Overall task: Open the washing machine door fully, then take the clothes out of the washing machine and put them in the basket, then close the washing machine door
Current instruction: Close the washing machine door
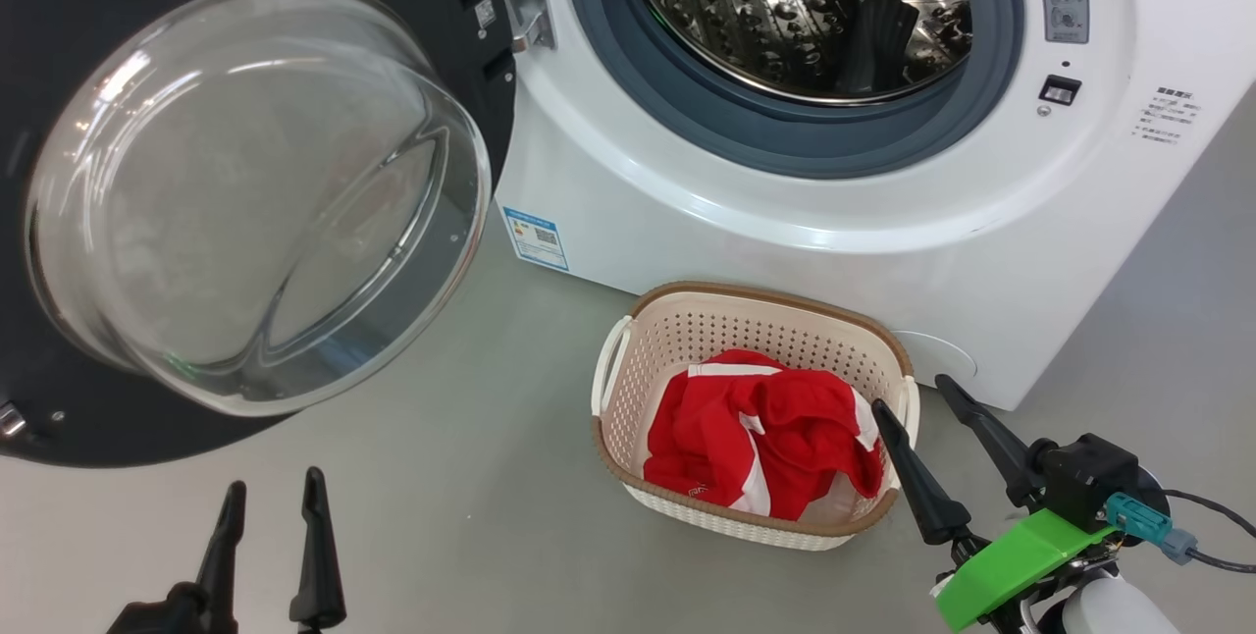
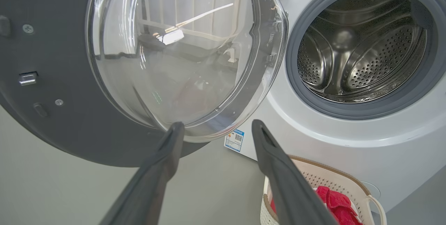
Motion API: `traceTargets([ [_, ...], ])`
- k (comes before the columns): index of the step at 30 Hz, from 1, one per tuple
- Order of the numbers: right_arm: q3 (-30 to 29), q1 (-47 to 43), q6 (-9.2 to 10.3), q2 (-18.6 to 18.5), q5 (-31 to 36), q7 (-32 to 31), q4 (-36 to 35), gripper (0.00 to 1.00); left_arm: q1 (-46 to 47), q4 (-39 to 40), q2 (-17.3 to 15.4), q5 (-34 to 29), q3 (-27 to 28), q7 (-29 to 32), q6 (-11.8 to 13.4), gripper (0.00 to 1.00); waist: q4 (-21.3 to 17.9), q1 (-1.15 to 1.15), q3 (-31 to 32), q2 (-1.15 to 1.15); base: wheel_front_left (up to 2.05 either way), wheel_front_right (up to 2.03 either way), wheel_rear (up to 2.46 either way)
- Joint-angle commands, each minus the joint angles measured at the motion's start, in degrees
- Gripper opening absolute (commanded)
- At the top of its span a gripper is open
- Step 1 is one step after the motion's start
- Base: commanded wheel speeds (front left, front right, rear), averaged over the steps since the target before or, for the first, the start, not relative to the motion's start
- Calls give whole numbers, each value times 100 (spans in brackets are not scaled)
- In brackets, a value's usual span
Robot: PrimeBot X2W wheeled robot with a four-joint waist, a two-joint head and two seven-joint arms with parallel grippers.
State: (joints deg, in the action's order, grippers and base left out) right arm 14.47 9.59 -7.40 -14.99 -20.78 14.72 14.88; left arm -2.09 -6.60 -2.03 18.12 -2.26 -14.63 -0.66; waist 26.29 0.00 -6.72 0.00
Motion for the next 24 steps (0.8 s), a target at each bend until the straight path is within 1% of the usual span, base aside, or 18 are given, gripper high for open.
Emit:
traceTargets([
  [1, 152, 167, -9, -47, -19, 28, -114, 100, 58, 167, -85, 69, 164, -37, 63, 100, 30, 0, 4, 0, 0, 0, 0],
  [14, 166, 163, -9, -35, -30, 28, -96, 100, -6, 239, -85, 79, 120, -37, 109, 100, 227, 0, 43, 0, 0, 0, 0],
  [24, 182, 109, -9, -34, -48, 28, -103, 100, -43, 265, -85, 70, 121, -37, 122, 100, 275, 0, 112, 0, 0, 0, 0],
])
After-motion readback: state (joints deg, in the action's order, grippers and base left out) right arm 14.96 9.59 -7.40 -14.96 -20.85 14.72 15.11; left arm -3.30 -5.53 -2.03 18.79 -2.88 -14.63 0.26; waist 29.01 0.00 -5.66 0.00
